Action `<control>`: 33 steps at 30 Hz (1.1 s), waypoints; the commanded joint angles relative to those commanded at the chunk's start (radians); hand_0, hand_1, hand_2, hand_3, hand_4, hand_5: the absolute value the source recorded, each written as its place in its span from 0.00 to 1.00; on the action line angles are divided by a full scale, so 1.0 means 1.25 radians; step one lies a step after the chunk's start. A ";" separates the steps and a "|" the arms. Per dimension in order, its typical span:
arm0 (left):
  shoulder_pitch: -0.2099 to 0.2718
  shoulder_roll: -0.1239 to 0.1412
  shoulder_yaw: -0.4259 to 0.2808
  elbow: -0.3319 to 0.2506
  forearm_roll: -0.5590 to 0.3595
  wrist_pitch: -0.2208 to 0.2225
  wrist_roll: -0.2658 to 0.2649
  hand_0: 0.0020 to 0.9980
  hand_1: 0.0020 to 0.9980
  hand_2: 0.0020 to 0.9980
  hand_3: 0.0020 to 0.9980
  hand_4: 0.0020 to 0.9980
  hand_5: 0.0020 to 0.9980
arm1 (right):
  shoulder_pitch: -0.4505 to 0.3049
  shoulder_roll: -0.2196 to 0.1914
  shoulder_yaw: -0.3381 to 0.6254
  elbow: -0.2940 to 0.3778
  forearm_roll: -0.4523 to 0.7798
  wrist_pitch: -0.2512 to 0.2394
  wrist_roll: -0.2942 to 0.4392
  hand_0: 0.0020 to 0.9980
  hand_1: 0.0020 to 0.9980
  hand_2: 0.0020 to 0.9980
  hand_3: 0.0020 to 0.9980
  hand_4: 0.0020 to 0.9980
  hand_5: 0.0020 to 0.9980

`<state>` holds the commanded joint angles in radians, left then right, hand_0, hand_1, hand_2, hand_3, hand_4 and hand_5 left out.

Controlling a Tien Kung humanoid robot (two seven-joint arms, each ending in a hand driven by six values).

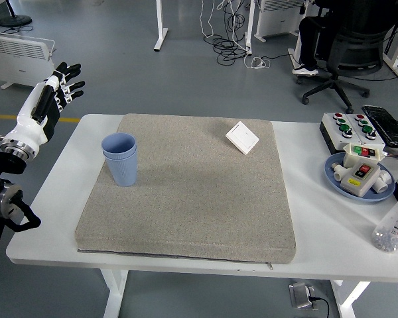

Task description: Push cup pick cup insert cup

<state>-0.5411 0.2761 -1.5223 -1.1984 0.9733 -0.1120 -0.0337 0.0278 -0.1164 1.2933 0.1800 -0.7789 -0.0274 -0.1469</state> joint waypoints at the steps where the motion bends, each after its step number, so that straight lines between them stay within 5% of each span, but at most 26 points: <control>1: 0.023 -0.013 -0.015 -0.020 -0.036 0.005 -0.006 0.85 0.88 0.96 0.87 0.64 1.00 | 0.000 0.000 0.001 0.000 -0.002 0.001 0.000 0.76 0.64 0.67 0.56 0.08 0.49; 5: 0.086 -0.048 -0.046 -0.075 -0.166 0.014 -0.017 0.85 0.88 0.96 0.87 0.63 1.00 | 0.000 0.000 0.005 0.000 -0.003 0.002 0.000 0.76 0.64 0.67 0.56 0.08 0.50; 7: 0.134 -0.086 -0.073 -0.109 -0.224 0.016 -0.026 0.85 0.88 0.96 0.87 0.63 1.00 | 0.000 0.001 0.009 0.000 -0.004 0.002 0.001 0.76 0.64 0.67 0.56 0.08 0.50; 13: 0.248 -0.197 -0.141 -0.143 -0.170 0.008 -0.035 0.86 0.88 0.96 0.87 0.63 1.00 | -0.003 0.000 0.013 0.000 -0.010 0.002 0.001 0.76 0.64 0.67 0.56 0.08 0.50; 15: 0.281 -0.219 -0.149 -0.140 -0.152 0.007 -0.037 0.86 0.88 0.96 0.87 0.62 1.00 | -0.005 -0.001 0.013 0.000 -0.012 0.002 0.000 0.76 0.64 0.67 0.56 0.08 0.50; 20: 0.331 -0.221 -0.160 -0.135 -0.175 0.004 -0.038 0.86 0.88 0.96 0.87 0.62 1.00 | -0.009 -0.003 0.010 0.000 -0.018 0.002 -0.002 0.76 0.64 0.67 0.56 0.08 0.50; 33: 0.338 -0.221 -0.179 -0.097 -0.182 0.009 -0.030 0.86 0.88 0.96 0.86 0.62 1.00 | -0.009 -0.008 -0.002 0.000 -0.021 0.001 -0.003 0.76 0.64 0.67 0.56 0.08 0.51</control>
<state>-0.1180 0.0000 -1.7465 -1.3197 0.7458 -0.1001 -0.0715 0.0162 -0.1263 1.2904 0.1800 -0.8050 -0.0261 -0.1503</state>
